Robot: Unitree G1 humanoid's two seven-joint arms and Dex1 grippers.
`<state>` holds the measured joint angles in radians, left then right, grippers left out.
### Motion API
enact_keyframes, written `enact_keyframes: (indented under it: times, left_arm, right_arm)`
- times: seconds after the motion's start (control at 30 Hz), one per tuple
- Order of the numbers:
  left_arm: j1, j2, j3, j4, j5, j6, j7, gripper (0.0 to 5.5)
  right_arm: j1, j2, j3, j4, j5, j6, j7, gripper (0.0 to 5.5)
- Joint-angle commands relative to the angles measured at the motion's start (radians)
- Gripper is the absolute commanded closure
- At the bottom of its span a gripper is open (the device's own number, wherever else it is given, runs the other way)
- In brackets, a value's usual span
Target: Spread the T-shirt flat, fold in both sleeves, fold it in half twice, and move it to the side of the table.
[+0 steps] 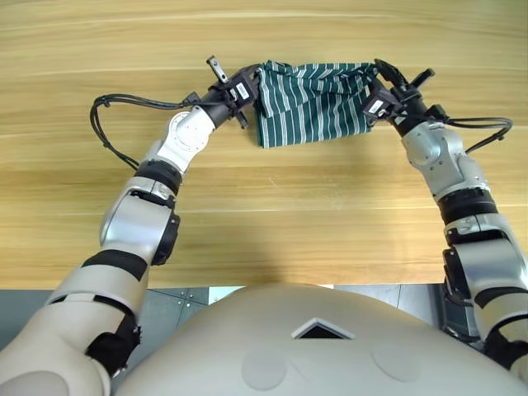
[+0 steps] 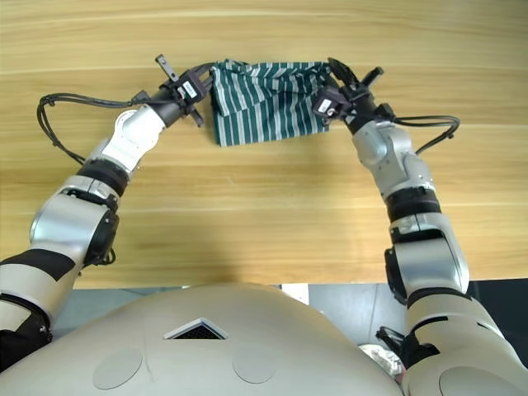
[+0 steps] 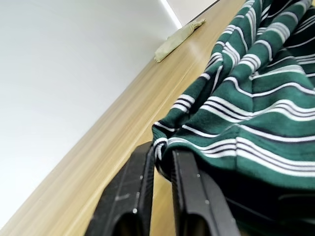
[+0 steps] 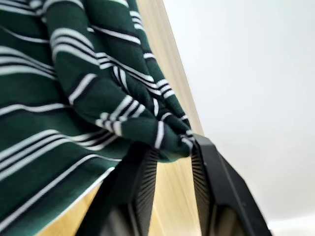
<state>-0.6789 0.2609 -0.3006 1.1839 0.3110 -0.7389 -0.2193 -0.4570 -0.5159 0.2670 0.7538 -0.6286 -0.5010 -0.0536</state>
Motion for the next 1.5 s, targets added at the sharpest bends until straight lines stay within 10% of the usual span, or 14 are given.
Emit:
enact_keyframes:
  times: [0.03,0.4,0.8,1.5]
  left_arm:
    - [-0.055,-0.025,0.024,0.058,-0.006,0.05,0.0,4.26]
    - [-0.076,-0.024,0.13,0.109,-0.055,0.127,0.074,2.56]
    - [0.02,-0.015,0.341,0.123,-0.228,0.171,0.018,2.56]
    - [0.263,-0.061,0.492,0.09,-0.36,0.085,-0.002,2.56]
  right_arm:
    - [-0.105,0.047,0.042,0.149,-0.023,-0.001,-0.05,3.62]
    - [-0.174,0.125,0.147,0.155,-0.049,-0.074,-0.103,1.73]
    - [-0.416,0.223,0.034,0.525,0.093,0.095,-0.144,1.73]
    - [-0.397,0.289,0.272,0.459,-0.07,-0.077,-0.107,1.73]
